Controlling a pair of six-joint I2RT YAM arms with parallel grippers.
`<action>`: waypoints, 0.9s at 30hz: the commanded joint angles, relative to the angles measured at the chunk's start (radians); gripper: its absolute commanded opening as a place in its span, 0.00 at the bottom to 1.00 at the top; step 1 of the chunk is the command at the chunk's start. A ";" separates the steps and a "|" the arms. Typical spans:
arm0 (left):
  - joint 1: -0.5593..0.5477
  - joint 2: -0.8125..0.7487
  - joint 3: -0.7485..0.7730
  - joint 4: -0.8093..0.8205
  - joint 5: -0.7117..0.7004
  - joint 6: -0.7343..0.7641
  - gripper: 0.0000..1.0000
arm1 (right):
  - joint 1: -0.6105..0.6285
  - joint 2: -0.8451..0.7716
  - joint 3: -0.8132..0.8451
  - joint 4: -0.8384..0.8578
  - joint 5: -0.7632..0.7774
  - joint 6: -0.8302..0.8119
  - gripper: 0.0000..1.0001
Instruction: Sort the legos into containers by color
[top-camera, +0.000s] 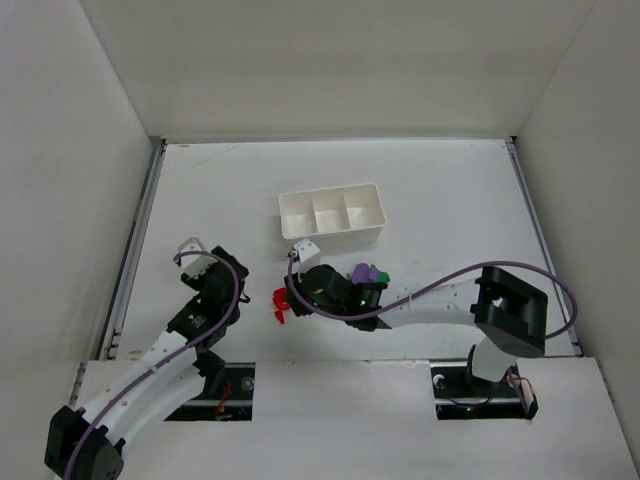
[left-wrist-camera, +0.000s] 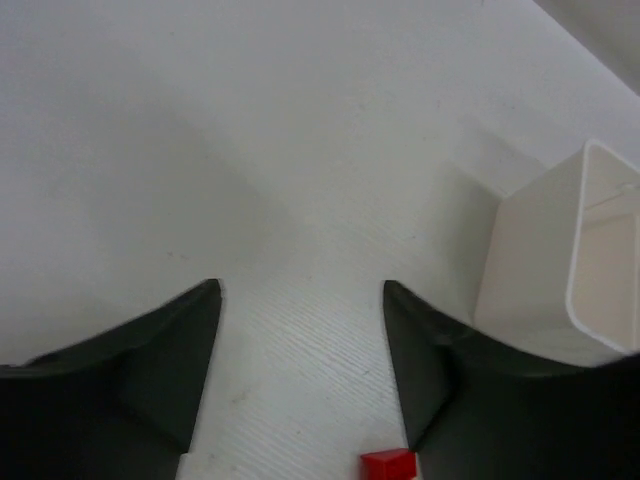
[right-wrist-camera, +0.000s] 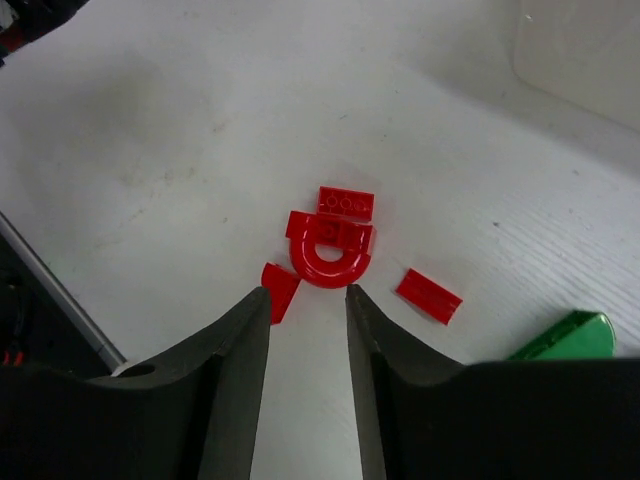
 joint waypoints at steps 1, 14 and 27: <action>-0.001 0.027 0.038 0.044 -0.011 0.015 0.44 | -0.001 0.057 0.067 0.050 -0.030 -0.019 0.47; 0.063 0.056 -0.034 0.084 0.115 -0.011 0.47 | -0.018 0.255 0.182 0.027 -0.012 0.005 0.84; 0.161 -0.013 -0.104 0.123 0.270 0.013 0.60 | -0.014 0.333 0.235 -0.016 0.075 -0.001 0.62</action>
